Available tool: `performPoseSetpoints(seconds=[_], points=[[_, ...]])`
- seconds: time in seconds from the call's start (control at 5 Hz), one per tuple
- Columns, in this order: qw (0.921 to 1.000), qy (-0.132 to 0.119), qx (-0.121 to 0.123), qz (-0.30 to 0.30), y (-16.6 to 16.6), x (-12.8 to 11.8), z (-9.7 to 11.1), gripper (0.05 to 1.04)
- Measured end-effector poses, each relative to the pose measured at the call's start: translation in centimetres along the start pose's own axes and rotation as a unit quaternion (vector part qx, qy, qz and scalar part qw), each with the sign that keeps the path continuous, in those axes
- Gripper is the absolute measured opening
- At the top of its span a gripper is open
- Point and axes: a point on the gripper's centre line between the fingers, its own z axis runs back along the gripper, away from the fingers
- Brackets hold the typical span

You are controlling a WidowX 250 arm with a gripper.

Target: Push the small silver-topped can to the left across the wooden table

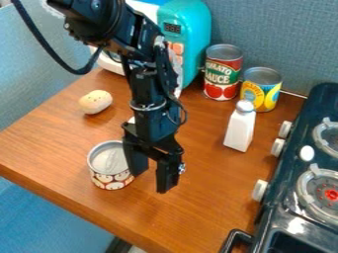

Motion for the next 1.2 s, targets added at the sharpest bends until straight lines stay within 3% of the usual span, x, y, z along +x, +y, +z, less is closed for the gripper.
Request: performPoseSetpoints(seconds=[0.2, 0.4, 0.6, 1.2], points=[[0.9999, 0.009, -0.002, 0.007, 0.1, -0.1, -0.5, 1.000], [0.9994, 0.026, 0.016, 0.019, 1.0, -0.1, -0.7, 1.000], [0.9982, 0.047, 0.017, 0.034, 2.9, -0.6, -1.5, 1.000], [0.9970, 0.038, -0.011, 0.067, 8.3, -1.6, 0.6, 1.000]])
